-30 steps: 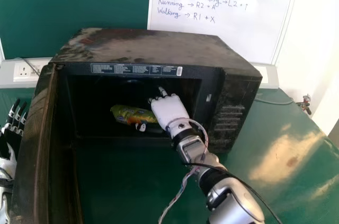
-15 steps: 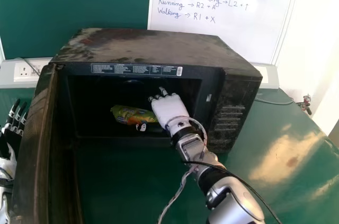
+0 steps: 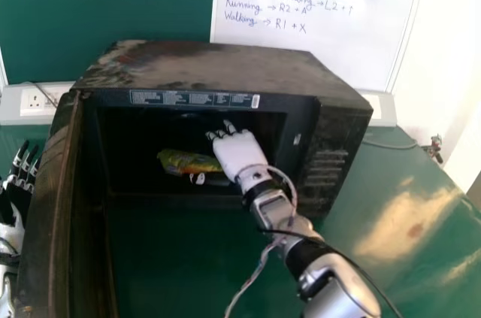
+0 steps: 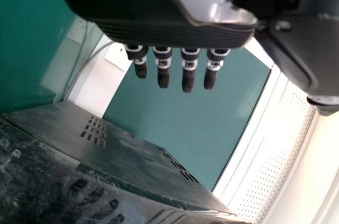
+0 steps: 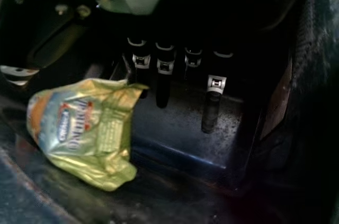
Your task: Put biscuit inside oven
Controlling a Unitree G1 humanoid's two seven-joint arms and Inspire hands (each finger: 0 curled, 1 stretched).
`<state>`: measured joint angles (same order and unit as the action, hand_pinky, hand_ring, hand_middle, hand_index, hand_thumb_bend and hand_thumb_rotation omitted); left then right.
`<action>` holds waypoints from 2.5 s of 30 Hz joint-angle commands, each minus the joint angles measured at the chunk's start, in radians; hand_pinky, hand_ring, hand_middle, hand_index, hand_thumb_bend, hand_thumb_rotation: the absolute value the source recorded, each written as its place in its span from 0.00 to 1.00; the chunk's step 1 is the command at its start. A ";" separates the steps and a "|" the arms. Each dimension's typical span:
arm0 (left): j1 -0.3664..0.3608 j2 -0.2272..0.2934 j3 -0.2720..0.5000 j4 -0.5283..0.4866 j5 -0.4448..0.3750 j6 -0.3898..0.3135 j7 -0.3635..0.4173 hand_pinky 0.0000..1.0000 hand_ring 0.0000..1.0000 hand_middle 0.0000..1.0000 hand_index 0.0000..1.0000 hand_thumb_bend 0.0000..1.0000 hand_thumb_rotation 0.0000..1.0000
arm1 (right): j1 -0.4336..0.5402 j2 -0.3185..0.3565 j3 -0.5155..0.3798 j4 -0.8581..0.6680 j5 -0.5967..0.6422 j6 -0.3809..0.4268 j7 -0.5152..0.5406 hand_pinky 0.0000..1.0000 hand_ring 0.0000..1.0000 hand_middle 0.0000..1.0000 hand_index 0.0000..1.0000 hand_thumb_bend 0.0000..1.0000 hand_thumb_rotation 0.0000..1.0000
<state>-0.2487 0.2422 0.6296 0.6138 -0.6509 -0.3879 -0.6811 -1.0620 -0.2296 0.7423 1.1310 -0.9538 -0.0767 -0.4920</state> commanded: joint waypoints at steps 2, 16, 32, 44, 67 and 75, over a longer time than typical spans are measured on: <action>0.046 -0.042 -0.002 0.050 -0.009 0.005 -0.005 0.09 0.44 0.64 0.83 0.13 0.00 | 0.058 -0.042 -0.026 -0.072 0.020 -0.020 -0.012 0.53 0.76 0.85 0.88 1.00 0.95; 0.038 -0.033 0.001 0.072 -0.001 -0.011 -0.004 0.16 0.46 0.64 0.83 0.14 0.00 | 0.330 -0.216 -0.146 -0.538 0.044 -0.040 0.088 0.52 0.74 0.83 0.88 1.00 0.91; 0.045 -0.039 -0.005 0.044 -0.005 0.004 0.006 0.05 0.42 0.63 0.83 0.11 0.00 | 0.542 -0.281 -0.291 -0.809 0.087 -0.133 0.121 0.52 0.72 0.80 0.85 1.00 0.84; 0.033 -0.026 -0.002 0.072 -0.003 0.004 0.002 0.01 0.45 0.65 0.84 0.12 0.00 | 0.635 -0.297 -0.374 -0.754 0.127 -0.331 -0.024 0.48 0.63 0.73 0.79 1.00 0.87; 0.029 -0.029 -0.005 0.066 -0.001 0.005 0.008 0.00 0.44 0.64 0.83 0.10 0.00 | 0.766 -0.300 -0.515 -0.587 0.330 -0.604 -0.056 0.35 0.48 0.62 0.75 0.91 0.96; 0.025 -0.028 -0.006 0.076 0.002 -0.005 0.006 0.10 0.45 0.64 0.83 0.12 0.00 | 0.778 -0.276 -0.579 -0.460 0.433 -0.744 -0.056 0.39 0.46 0.57 0.72 0.88 0.98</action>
<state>-0.2584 0.2525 0.6289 0.6443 -0.6501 -0.3852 -0.6739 -0.2981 -0.5155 0.1826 0.6378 -0.5455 -0.8171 -0.5498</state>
